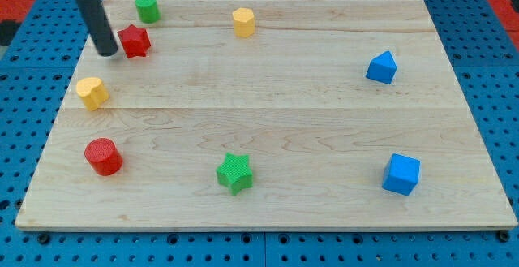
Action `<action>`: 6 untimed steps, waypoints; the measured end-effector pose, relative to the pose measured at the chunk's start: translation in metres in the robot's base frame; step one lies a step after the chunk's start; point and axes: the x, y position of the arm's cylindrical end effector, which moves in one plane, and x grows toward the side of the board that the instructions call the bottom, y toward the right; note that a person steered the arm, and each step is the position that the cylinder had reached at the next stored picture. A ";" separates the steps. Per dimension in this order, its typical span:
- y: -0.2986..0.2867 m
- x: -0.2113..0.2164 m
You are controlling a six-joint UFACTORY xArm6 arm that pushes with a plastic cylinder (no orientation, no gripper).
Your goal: Move the yellow heart to the top left of the green star
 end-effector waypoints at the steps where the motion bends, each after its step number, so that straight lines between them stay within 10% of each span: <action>1: -0.011 0.040; 6: 0.123 0.223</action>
